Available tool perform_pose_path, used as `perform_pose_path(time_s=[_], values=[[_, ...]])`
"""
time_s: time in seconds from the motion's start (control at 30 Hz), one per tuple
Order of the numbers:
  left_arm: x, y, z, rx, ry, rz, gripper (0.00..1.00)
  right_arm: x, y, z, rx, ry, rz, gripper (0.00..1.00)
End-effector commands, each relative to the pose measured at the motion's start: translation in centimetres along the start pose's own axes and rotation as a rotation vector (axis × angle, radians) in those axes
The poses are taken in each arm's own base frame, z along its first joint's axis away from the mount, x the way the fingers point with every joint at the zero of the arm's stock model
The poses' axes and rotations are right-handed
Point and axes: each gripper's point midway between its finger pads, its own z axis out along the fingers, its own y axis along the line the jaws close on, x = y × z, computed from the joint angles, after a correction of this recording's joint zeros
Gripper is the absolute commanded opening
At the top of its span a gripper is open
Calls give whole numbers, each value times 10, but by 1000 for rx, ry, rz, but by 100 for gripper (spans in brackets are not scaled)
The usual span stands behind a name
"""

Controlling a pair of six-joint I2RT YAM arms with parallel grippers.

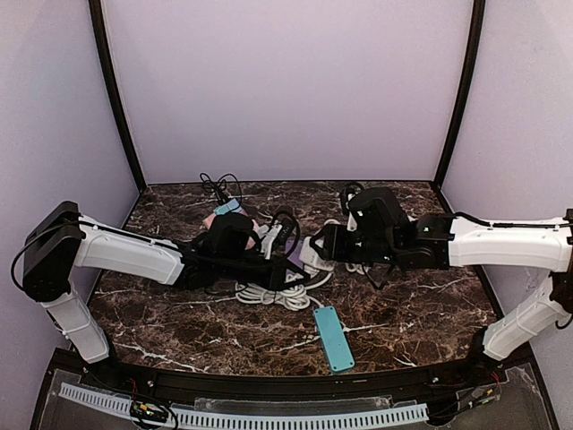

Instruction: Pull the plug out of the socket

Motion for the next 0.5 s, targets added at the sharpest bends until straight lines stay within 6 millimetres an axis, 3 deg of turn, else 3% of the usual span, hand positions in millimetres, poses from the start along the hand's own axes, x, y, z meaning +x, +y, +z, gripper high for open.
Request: perform_pose_path(time_s=[0.0,0.27,0.47], values=[[14,14,-13,-48,41,-69,1,-47,-28,-12,197,-173,46,0],[17,9,-12,-45,46,-69,1,-45,-48,-10,342,-167,93,0],[22,6,-12,-37,46,-81,1,-47,-42,-8,317,-165,83,0]])
